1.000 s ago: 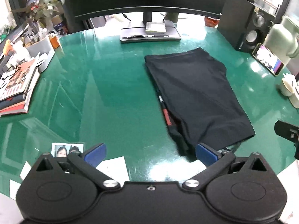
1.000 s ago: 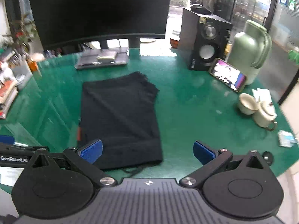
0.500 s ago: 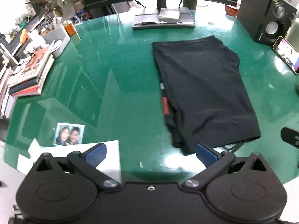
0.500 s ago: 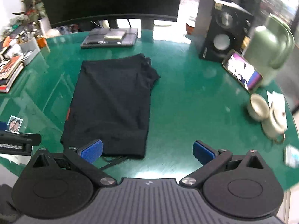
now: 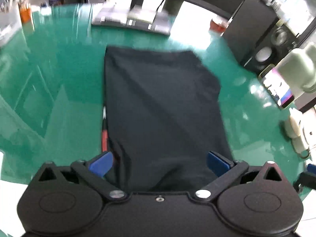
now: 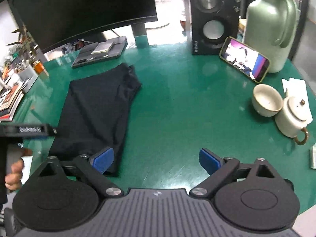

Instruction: Fold clothes

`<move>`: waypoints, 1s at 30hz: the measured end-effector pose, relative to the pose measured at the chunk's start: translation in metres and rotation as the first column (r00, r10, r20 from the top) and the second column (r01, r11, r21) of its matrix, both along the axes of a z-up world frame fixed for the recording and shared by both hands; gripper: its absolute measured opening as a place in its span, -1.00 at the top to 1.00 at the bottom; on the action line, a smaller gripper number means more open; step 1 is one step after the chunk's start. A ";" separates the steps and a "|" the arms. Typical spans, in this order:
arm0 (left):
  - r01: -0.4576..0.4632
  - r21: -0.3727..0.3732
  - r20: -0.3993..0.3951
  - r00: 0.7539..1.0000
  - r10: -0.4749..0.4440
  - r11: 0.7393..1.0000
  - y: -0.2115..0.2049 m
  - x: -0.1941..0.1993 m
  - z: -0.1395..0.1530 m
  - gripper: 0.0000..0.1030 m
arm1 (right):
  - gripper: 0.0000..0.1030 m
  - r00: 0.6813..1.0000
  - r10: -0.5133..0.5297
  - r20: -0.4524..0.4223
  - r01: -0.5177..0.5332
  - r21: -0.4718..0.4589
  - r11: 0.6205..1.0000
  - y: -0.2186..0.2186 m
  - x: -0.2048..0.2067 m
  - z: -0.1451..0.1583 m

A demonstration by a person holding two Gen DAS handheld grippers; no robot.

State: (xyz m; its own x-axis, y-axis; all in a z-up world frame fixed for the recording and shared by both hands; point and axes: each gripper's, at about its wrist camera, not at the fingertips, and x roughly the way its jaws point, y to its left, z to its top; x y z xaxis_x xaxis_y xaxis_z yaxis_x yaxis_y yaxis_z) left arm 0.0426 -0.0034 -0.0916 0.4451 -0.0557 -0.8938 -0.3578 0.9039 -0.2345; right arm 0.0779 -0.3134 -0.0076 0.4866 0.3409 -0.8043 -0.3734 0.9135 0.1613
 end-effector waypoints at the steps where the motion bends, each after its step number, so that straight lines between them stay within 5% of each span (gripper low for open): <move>1: -0.004 0.005 -0.036 0.999 0.005 1.000 0.004 0.000 -0.008 -0.98 | -0.81 1.000 -0.008 0.004 0.008 -0.001 1.000 0.000 -0.001 0.001; 4: -0.014 0.043 -0.057 0.998 0.016 0.999 0.017 -0.012 -0.010 -0.98 | -0.82 0.999 -0.040 0.024 0.040 -0.010 0.999 0.003 -0.001 0.006; 10: 0.073 -0.105 0.157 0.986 -0.056 0.992 0.015 -0.016 0.021 -0.99 | -0.82 0.998 -0.047 0.044 0.048 -0.017 0.999 0.018 -0.004 0.011; 15: 0.095 -0.073 0.049 0.995 -0.091 0.993 0.015 0.000 -0.017 -0.99 | -0.85 0.998 -0.019 0.056 0.022 -0.040 0.999 0.030 -0.008 0.015; 18: 0.068 -0.045 0.016 0.998 -0.067 0.997 0.020 -0.006 -0.014 -0.99 | -0.88 0.998 -0.027 0.060 0.030 -0.054 0.998 0.030 -0.009 0.016; 30: 0.044 0.179 -0.095 0.995 -0.028 0.983 -0.038 -0.036 0.065 -0.99 | -0.99 0.994 0.111 0.017 -0.107 -0.172 0.979 0.062 -0.013 0.017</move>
State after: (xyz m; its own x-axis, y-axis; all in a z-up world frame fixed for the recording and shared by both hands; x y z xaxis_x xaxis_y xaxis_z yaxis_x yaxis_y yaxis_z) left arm 0.0067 -0.0418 -0.0266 0.3617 0.0960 -0.9273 -0.3368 0.9410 -0.0340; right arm 0.0653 -0.2513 0.0094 0.4759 0.2520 -0.8426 -0.4744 0.8803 -0.0047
